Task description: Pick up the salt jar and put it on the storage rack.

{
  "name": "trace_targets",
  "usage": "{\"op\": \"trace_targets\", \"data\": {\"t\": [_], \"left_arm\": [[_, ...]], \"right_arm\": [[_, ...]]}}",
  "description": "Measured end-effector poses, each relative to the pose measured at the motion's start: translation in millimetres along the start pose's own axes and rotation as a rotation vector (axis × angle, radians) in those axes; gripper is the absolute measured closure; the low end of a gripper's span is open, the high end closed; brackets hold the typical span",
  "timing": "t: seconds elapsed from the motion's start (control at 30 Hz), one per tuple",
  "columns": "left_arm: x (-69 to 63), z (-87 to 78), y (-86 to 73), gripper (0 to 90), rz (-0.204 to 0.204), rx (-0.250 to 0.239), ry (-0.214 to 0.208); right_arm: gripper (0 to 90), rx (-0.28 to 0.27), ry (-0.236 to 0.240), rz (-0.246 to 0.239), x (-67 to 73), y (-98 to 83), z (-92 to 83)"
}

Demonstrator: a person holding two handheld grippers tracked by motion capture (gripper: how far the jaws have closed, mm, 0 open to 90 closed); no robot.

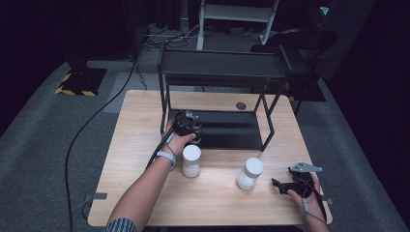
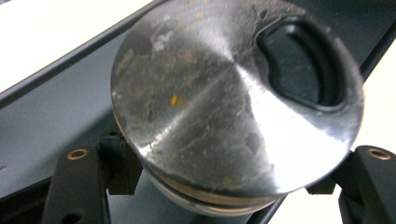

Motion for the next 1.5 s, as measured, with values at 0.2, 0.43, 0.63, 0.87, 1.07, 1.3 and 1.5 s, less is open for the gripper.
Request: {"op": "trace_targets", "data": {"t": [0.2,0.43,0.63,0.87,1.07,1.3,1.5], "left_arm": [[-1.3,-13.9,5.9,15.7,-0.013,-0.036,0.018],[-6.5,-37.5,13.1,12.8,0.002,-0.082,0.026],[-12.2,-60.2,15.5,12.8,0.002,-0.124,0.04],[-23.3,-88.2,16.1,12.5,0.017,-0.152,0.052],[-32.0,-111.0,13.0,12.3,0.017,-0.178,0.069],[-40.2,-135.7,6.7,11.5,0.009,-0.201,0.086],[-44.3,-152.8,-5.5,10.2,0.003,-0.214,0.083]], "right_arm": [[5.2,0.0,0.0,0.0,0.0,0.0,0.0],[5.2,0.0,0.0,0.0,0.0,0.0,0.0],[5.1,0.002,0.001,-0.001,-0.1,0.2,0.1],[5.1,0.003,0.002,-0.004,-0.3,0.3,0.1],[5.2,0.003,0.007,-0.008,-1.1,0.5,0.3],[5.2,0.002,0.007,-0.008,-1.1,0.5,0.3],[5.1,0.002,0.007,-0.007,-1.0,0.5,0.4]]}}
Point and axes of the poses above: each handheld gripper's, and its own axes: z roughly forward along the jaws, y roughly out of its top, x roughly to its left, the point moved 9 cm from there along z, roughly forward along the jaws, and after that the axes turned 3 degrees about z, right-handed, at the moved point
